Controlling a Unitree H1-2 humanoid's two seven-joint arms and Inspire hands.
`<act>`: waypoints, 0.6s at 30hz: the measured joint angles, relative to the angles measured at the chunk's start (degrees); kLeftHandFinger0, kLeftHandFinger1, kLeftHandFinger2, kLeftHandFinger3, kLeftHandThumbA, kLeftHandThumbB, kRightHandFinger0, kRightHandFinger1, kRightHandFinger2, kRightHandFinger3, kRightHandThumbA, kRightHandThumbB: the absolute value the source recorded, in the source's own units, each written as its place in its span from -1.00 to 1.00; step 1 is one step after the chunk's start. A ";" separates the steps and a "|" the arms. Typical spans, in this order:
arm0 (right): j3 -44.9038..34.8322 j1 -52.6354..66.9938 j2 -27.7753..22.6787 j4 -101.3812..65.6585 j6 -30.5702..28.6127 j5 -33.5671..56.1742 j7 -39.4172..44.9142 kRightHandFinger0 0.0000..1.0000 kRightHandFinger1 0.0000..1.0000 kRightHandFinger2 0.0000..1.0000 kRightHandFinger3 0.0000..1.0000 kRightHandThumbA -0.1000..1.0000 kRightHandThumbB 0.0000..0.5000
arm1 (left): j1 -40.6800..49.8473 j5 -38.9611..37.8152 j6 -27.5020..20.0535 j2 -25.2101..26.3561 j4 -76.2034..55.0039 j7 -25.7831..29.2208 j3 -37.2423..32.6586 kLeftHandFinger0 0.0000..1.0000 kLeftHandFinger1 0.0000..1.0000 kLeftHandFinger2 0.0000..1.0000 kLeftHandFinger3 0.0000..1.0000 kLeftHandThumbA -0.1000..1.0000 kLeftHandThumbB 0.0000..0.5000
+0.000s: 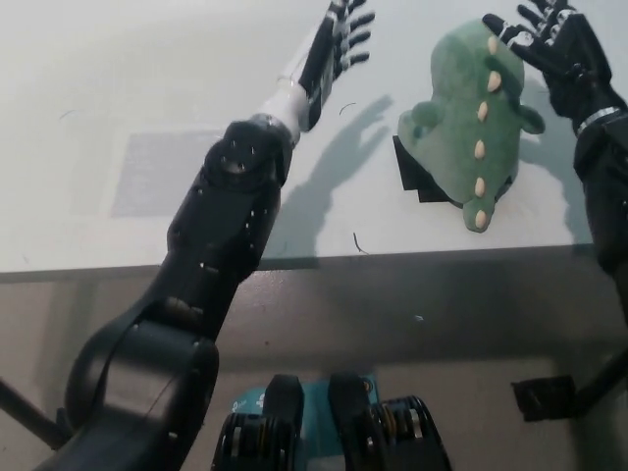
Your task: Use both hands to pick up a dinasour on the right side and move it to the left side
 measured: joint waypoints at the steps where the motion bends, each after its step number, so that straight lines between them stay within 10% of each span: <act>1: -0.18 0.07 0.16 0.02 -0.01 0.18 0.12 1.00 1.00 1.00 1.00 1.00 -0.15 | 0.49 0.18 -0.01 -0.03 -0.10 -0.01 -0.09 1.00 1.00 1.00 1.00 1.00 0.78; 18: -1.22 -0.18 0.07 9.43 -3.27 0.09 -0.36 1.00 1.00 1.00 1.00 1.00 -0.20 | 2.75 0.86 -1.50 0.47 3.40 -1.12 -0.17 1.00 1.00 1.00 1.00 1.00 0.87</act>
